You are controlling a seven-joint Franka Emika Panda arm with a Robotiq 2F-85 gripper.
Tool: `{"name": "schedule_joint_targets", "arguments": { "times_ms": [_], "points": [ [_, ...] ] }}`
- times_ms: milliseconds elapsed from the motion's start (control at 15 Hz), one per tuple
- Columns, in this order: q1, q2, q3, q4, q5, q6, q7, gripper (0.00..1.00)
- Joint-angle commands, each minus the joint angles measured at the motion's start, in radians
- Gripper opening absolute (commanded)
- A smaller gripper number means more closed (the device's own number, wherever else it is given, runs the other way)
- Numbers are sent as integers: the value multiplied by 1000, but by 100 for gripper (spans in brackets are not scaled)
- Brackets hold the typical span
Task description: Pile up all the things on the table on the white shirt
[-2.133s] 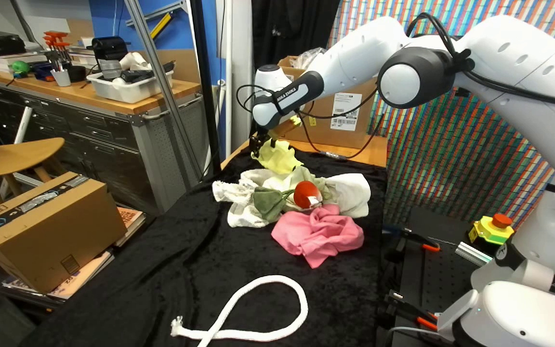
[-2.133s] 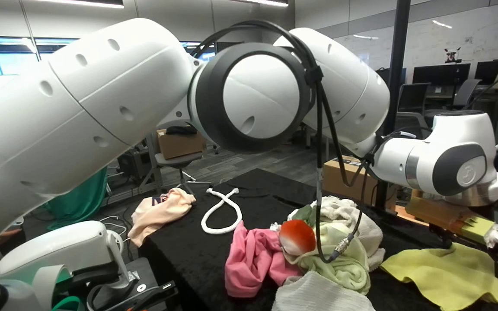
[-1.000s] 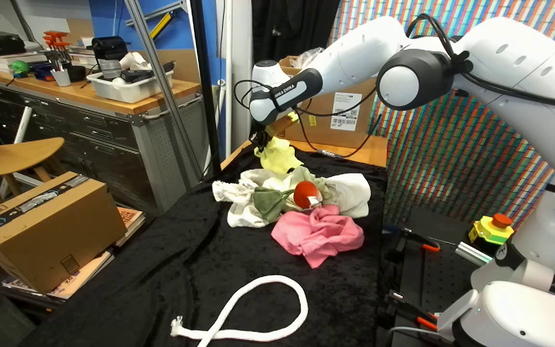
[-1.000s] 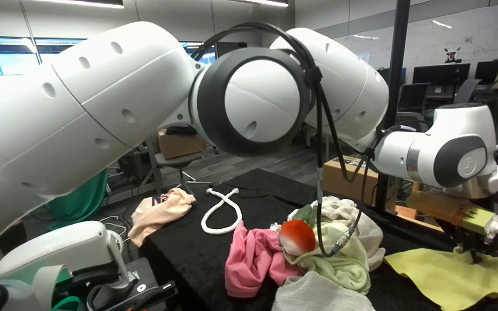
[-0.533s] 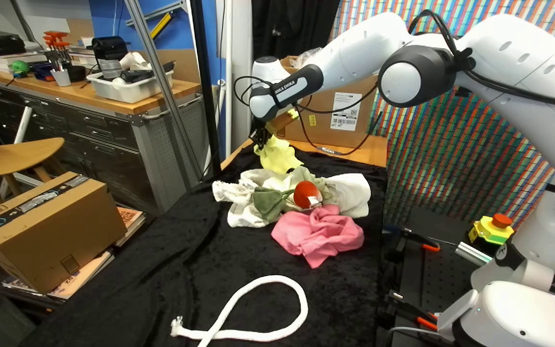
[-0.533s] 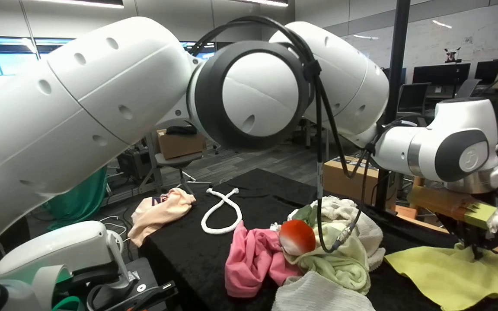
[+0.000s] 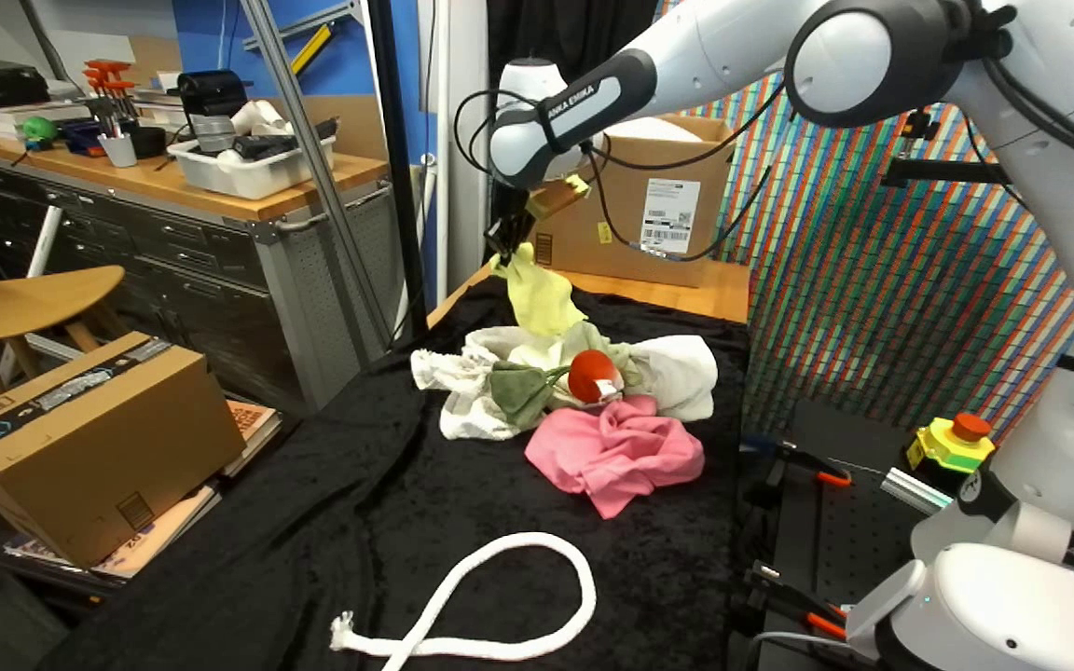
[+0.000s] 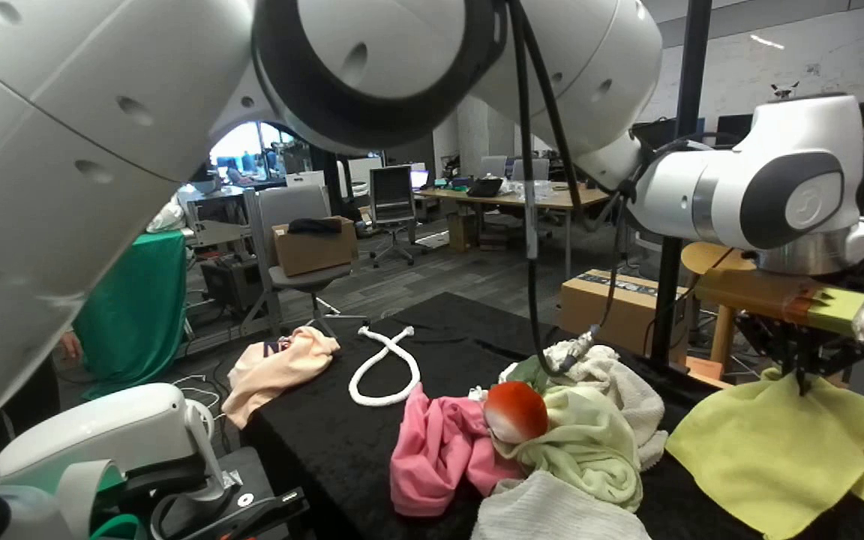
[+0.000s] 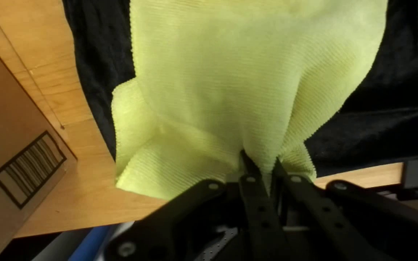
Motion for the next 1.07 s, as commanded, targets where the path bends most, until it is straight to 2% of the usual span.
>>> {"name": "schedule_joint_targets", "arguments": {
  "times_ms": [0, 533, 800, 1000],
  "points": [
    [-21, -224, 46, -239, 44, -5, -115, 8],
    [-3, -603, 82, -583, 135, -62, -321, 8],
    [53, -735, 77, -677, 139, -127, -390, 8],
    [113, -779, 75, -714, 105, -154, -386, 8]
  ]
}}
